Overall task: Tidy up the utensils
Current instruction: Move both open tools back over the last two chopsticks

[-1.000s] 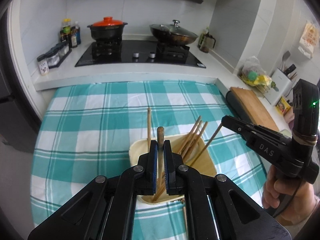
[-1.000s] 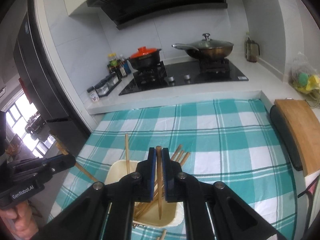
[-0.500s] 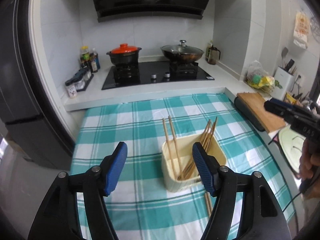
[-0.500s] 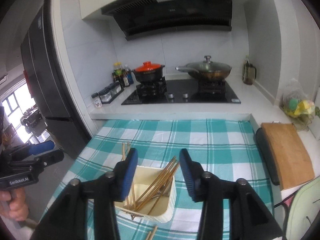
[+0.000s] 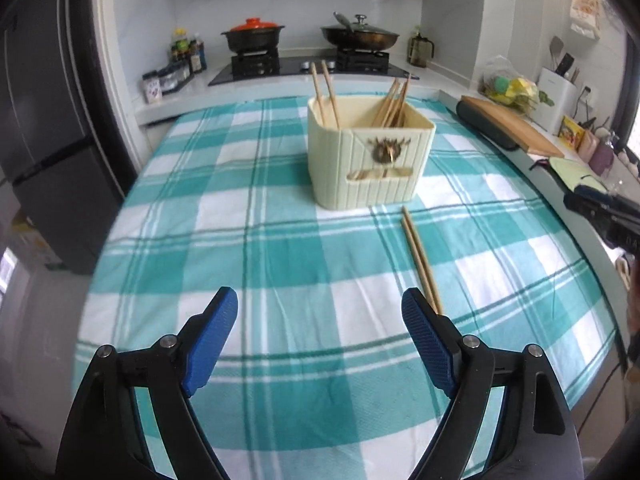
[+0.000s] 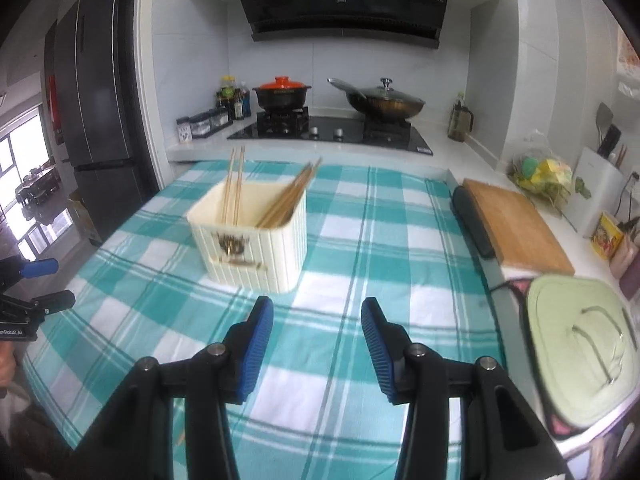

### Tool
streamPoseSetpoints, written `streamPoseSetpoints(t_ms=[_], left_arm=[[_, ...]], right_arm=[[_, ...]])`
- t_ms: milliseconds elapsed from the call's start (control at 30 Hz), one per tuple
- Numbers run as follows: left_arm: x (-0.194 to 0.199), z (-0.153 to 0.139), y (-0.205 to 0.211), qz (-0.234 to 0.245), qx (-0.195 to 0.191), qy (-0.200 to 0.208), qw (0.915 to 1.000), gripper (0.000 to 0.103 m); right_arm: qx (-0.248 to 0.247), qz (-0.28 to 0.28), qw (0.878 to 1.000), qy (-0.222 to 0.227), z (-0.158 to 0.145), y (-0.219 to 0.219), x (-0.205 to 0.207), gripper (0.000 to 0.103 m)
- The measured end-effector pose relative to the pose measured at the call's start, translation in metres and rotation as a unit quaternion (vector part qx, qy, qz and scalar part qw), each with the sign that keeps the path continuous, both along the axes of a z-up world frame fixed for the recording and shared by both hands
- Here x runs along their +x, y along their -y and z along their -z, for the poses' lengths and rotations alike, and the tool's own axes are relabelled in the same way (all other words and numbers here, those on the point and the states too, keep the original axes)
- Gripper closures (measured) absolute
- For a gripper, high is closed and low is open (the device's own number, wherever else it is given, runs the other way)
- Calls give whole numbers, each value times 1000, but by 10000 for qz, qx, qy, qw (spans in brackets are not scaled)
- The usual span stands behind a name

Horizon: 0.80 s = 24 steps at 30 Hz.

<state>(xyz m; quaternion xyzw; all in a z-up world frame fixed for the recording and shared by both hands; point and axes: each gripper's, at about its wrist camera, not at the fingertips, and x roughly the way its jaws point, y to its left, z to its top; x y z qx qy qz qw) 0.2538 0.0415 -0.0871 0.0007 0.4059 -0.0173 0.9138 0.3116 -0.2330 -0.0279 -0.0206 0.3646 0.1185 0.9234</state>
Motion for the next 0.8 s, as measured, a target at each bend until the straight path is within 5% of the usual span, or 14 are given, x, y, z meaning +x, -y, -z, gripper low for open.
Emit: streamPoseSetpoints(t_ms=[133,300,800], left_arm=[[-6,47,17,-278,-24,-356,9990,18],[-13,62,25,-430,127,-383,9983,18],[-13,66,18,-630,185,-378,9971,18]], right_arm=[[104,251,9993,-266,69,-9,-41,56],[194,522,9973,-475,118,-15,-76,56],[112,377,9975,-595,135,-33,-81,56]])
